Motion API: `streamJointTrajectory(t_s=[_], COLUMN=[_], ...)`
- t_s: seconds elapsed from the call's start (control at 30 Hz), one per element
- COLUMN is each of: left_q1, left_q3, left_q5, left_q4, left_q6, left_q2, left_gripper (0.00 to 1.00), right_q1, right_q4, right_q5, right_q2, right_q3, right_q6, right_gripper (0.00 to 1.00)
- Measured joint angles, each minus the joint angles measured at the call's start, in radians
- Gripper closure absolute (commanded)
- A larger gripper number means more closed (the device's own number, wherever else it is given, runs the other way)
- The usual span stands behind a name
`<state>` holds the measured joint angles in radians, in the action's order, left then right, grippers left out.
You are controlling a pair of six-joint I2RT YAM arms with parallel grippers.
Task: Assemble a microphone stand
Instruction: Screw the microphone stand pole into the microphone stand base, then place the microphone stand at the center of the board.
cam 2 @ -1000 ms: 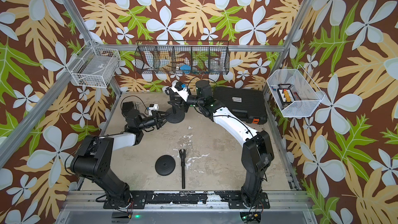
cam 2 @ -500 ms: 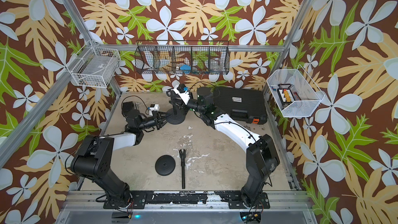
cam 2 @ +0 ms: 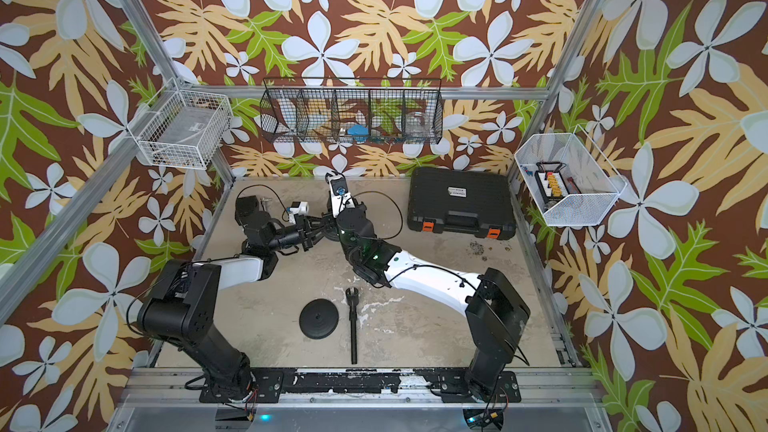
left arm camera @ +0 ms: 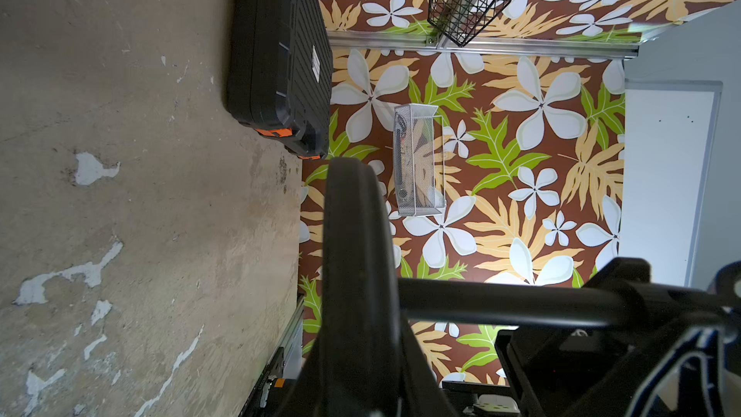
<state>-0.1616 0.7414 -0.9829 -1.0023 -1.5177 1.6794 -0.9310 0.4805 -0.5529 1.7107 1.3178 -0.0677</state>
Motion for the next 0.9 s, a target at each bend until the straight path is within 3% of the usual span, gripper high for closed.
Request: streamJointTrajectory(t_s=[0.07, 0.17, 0.4, 0.53, 0.63, 0.77, 0.9], left_q1=[0.001, 0.003, 0.024, 0.063, 0.097, 0.111, 0.114], left_q3=[0.0, 0.0, 0.004, 0.009, 0.071, 0.246, 0.409], left_q5=[0.017, 0.034, 0.036, 0.059, 0.088, 0.252, 0.36], left_q4=[-0.001, -0.001, -0.001, 0.016, 0.152, 0.486, 0.697], left_q6=[-0.014, -0.017, -0.016, 0.014, 0.122, 0.414, 0.606], left_q2=[0.0, 0.0, 0.002, -0.006, -0.032, -0.108, -0.14], left_gripper=[1.0, 1.0, 1.0, 1.0, 1.0, 1.0, 1.0], right_q1=[0.005, 0.025, 0.126, 0.164, 0.187, 0.208, 0.216], right_q4=[-0.048, -0.124, -0.156, -0.134, -0.116, -0.1, -0.093], right_q5=[0.01, 0.128, 0.496, 0.614, 0.643, 0.649, 0.644], right_q2=[-0.008, -0.049, -0.218, -0.294, -0.33, -0.361, -0.384], right_q3=[0.014, 0.015, -0.188, -0.34, -0.431, -0.506, -0.54], right_q6=[0.021, 0.053, 0.07, 0.036, -0.006, -0.042, -0.062], right_gripper=[0.3, 0.19, 0.18, 0.19, 0.19, 0.19, 0.19])
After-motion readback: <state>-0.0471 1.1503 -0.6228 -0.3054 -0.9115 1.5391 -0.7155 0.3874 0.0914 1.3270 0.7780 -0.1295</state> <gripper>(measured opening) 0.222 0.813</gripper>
